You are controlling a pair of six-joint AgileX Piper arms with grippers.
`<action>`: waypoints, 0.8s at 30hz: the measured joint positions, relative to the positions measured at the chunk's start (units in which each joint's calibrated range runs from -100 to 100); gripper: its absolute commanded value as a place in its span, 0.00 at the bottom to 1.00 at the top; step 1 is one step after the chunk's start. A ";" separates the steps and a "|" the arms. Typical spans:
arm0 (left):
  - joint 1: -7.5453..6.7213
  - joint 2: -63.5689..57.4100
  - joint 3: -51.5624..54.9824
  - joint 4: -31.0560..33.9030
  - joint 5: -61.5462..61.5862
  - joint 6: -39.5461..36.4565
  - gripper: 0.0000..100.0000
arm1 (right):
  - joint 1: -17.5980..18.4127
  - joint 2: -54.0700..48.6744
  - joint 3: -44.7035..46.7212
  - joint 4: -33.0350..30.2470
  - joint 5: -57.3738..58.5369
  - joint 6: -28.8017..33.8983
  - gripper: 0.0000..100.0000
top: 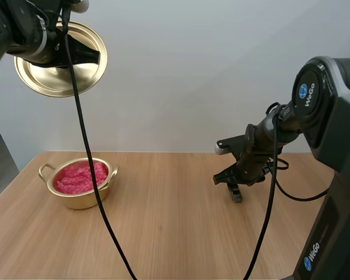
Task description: Open the pot, put the car inside, and close it
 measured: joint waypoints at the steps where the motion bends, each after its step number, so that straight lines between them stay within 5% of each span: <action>1: 0.00 0.00 0.00 0.00 0.00 0.00 0.00 | -0.05 0.47 0.00 0.00 -0.20 0.00 0.66; 4: 0.00 0.00 0.00 0.00 0.00 0.00 0.00 | -0.05 2.01 0.00 -0.03 -0.35 -0.37 0.10; 5: 0.00 0.00 0.00 0.00 0.00 0.00 0.00 | -0.05 2.58 0.00 -0.03 0.32 -0.37 0.00; 15: 0.00 -0.10 0.00 0.00 -0.16 0.00 0.00 | 1.46 1.14 -2.85 8.07 -1.98 -9.15 0.00; 24: 0.00 -1.61 0.00 -0.99 -0.53 -2.86 0.00 | 9.16 -8.57 -8.29 19.75 -0.88 -19.50 0.00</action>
